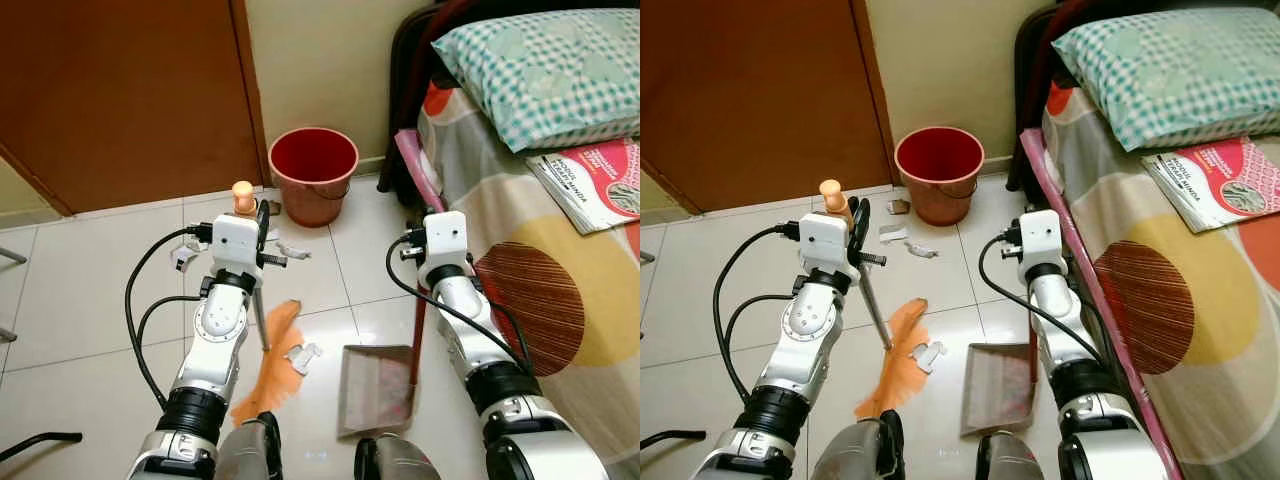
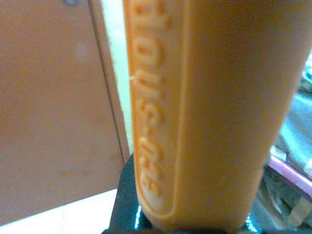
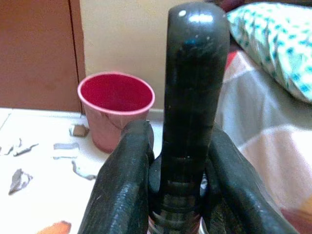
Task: Sweep floor
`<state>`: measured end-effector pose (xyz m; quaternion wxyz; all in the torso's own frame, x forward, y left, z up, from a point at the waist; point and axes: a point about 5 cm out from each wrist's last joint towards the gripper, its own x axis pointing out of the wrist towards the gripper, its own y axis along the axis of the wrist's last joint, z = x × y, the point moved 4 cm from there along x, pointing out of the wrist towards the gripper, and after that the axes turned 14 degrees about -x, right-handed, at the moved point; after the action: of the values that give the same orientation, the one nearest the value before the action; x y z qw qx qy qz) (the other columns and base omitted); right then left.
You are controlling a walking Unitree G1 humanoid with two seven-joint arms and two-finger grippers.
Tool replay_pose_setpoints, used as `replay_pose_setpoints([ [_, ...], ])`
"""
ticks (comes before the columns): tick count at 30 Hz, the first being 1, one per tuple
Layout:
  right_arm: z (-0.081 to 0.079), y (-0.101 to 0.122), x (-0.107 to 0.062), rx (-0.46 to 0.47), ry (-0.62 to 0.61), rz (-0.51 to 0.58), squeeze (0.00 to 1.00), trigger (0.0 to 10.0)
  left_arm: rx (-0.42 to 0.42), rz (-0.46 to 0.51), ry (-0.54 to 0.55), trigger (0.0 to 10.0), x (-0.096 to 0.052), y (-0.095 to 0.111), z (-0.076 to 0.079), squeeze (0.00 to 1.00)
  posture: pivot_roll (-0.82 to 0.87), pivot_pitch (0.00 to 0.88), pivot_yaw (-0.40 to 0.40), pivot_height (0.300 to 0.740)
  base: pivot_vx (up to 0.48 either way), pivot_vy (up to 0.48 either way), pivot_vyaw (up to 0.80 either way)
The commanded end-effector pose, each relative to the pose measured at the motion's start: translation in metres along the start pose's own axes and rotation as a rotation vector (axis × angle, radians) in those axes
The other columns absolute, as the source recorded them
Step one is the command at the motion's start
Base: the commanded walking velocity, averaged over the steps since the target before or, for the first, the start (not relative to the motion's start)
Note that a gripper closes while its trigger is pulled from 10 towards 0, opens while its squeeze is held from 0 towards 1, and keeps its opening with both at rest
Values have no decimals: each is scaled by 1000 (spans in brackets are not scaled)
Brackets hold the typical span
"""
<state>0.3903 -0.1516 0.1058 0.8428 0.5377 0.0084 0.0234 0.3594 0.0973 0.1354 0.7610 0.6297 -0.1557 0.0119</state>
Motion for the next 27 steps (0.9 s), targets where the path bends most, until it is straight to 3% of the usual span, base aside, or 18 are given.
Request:
replay_pose_setpoints([
  [1, 6, 9, 3, 1, -32, 38, 0, 10000, -85, -41, 6, 10000, 0, -9, 10, 0, 71, 171, 21, 740, 0, 0, 0],
  [5, 6, 11, 5, -4, -46, 56, 0, 10000, -205, -8, -68, 10000, 12, 9, 56, 0, 63, 153, 21, 740, 0, 0, 0],
  [11, -2, 11, 7, 2, -34, 52, 0, 10000, -391, 16, -166, 10000, 21, 39, 98, 0, 67, 123, 17, 740, 0, 0, 0],
  [13, -6, 12, 8, 2, -23, 53, 0, 10000, -408, 45, -247, 10000, 20, 54, 114, 0, 67, 115, 15, 740, 0, 0, 0],
  [14, -7, 13, 8, 5, -22, 53, 0, 10000, -403, 60, -253, 10000, 20, 56, 115, 0, 68, 106, 15, 740, 0, 0, 0],
  [18, -8, 15, 11, 17, -24, 52, 0, 10000, -401, 85, -217, 10000, 23, 62, 103, 0, 64, 87, 14, 740, 0, 0, 0],
  [19, -6, 16, 12, 28, -30, 53, 0, 10000, -350, 125, -191, 10000, 25, 69, 88, 0, 64, 78, 14, 740, 0, 0, 0],
  [21, -5, 16, 12, 32, -32, 52, 0, 10000, -327, 139, -182, 10000, 26, 72, 83, 0, 63, 74, 15, 740, 0, 0, 0],
  [22, -3, 15, 13, 38, -37, 50, 0, 10000, -282, 159, -150, 10000, 27, 77, 66, 0, 63, 65, 16, 740, 0, 0, 0],
  [23, -3, 15, 13, 38, -37, 50, 0, 10000, -282, 159, -150, 10000, 27, 77, 66, 0, 63, 65, 16, 740, 0, 0, 0],
  [24, 2, 14, 13, 50, -50, 47, 0, 10000, -218, 193, -109, 10000, 27, 85, 45, 0, 64, 60, 16, 740, 0, 0, 0],
  [27, 8, 12, 12, 61, -69, 46, 0, 10000, -137, 203, -56, 10000, 22, 92, 16, 0, 69, 46, 15, 740, 0, 0, 0],
])
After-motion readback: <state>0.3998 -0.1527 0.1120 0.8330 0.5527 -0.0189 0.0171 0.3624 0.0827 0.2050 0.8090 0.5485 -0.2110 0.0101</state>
